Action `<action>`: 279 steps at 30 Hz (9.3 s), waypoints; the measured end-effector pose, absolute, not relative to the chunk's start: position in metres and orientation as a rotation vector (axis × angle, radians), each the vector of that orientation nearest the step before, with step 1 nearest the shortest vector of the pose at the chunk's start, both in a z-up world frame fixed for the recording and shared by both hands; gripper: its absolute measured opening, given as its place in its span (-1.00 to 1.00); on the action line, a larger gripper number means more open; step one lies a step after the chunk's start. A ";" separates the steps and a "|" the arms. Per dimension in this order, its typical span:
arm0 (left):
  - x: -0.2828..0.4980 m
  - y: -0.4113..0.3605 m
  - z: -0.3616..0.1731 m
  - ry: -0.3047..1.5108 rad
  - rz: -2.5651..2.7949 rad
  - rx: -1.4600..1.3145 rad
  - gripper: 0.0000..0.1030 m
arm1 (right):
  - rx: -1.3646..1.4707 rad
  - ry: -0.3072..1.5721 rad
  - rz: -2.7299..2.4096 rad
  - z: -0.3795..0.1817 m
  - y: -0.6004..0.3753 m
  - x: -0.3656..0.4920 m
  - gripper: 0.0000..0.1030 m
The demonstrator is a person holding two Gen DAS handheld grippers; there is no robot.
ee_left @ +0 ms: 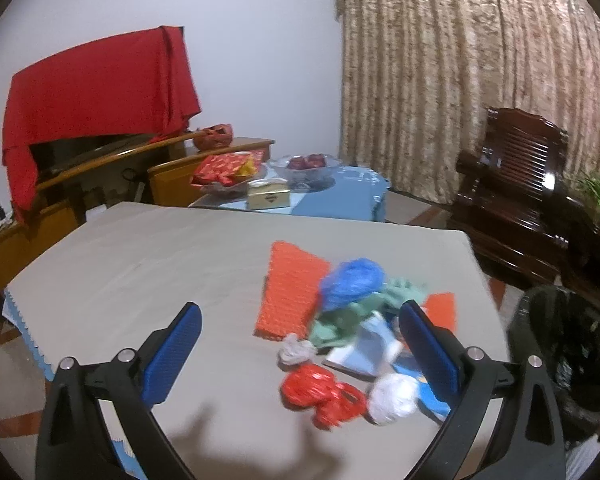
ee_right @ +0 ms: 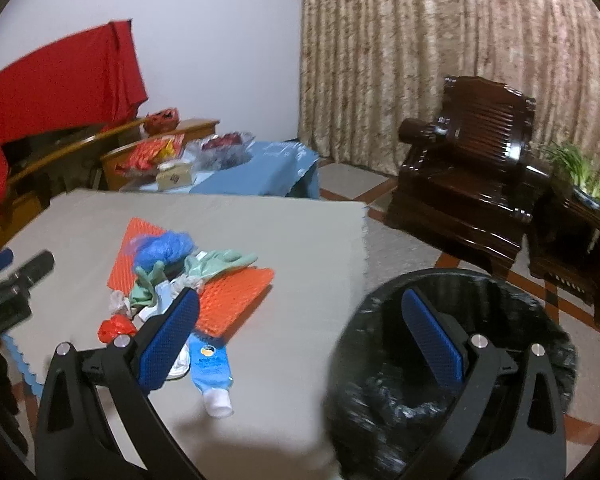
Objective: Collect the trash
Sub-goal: 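Grasp the orange foam net with the right tool while the left tool grasps tissue, then carry the net and tissue over the bin and open both tools, then grasp the blue plastic bag with the left tool while the right tool grasps tissue, then carry the blue bag and white tissue over the bin and release both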
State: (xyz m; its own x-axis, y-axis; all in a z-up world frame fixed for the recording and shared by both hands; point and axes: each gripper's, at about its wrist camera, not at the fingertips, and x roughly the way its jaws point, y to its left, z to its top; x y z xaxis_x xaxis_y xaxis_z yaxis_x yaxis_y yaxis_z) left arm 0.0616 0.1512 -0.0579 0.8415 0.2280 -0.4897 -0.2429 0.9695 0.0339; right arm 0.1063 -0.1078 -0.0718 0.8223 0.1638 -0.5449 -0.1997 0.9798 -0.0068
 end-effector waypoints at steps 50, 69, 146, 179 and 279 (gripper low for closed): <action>0.141 0.139 -0.123 0.640 0.110 -0.009 0.55 | 0.002 0.994 0.526 -0.190 -0.038 0.220 -0.45; 0.153 0.102 -0.120 0.637 -0.040 -0.012 0.33 | -0.010 0.814 0.413 -0.125 -0.100 0.214 -0.88; 0.152 0.075 -0.066 0.520 -0.102 -0.008 0.86 | 0.108 0.662 0.158 -0.091 -0.212 0.160 0.87; 0.241 0.148 -0.121 0.642 -0.030 -0.063 -0.51 | -0.006 0.720 0.284 -0.121 -0.081 0.255 0.87; 0.170 -0.161 -0.072 0.595 -0.637 -0.010 -0.38 | 0.101 0.651 -0.112 -0.085 -0.352 0.106 -0.61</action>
State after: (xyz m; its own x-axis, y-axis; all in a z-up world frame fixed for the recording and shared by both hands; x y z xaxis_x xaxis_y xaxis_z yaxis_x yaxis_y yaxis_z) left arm 0.1698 -0.1615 -0.0716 0.6440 -0.5618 -0.5192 0.5563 0.8098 -0.1862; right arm 0.1060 -0.3525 -0.0854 0.7897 -0.0723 -0.6093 0.1356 0.9890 0.0584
